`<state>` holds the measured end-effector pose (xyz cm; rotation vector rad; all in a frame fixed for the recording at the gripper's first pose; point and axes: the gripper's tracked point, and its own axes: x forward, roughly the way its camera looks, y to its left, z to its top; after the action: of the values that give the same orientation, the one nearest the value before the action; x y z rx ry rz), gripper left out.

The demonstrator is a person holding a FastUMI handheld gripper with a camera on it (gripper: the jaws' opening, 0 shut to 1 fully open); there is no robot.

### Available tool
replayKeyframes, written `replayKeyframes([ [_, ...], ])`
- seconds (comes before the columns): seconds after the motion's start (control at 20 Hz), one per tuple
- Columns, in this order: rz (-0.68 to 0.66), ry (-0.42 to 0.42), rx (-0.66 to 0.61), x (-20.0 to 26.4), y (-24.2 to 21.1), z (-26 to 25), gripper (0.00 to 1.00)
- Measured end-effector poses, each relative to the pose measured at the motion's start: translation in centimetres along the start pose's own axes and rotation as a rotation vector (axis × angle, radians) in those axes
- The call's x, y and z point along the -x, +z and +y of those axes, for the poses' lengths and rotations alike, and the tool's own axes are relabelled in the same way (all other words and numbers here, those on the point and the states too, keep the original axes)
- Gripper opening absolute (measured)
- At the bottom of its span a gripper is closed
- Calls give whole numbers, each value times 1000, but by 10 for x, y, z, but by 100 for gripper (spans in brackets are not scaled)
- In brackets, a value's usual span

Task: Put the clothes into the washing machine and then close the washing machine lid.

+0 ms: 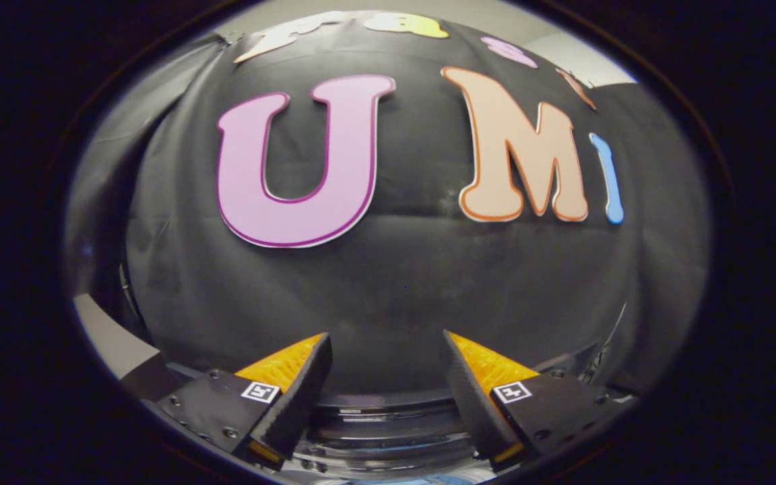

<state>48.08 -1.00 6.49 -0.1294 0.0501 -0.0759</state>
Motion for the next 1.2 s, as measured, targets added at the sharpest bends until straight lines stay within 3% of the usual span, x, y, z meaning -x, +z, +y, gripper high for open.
replayKeyframes([
  [0.4,18,-9,-1,34,-5,-3,99],
  [1.2,-86,-7,-9,90,-13,-8,99],
])
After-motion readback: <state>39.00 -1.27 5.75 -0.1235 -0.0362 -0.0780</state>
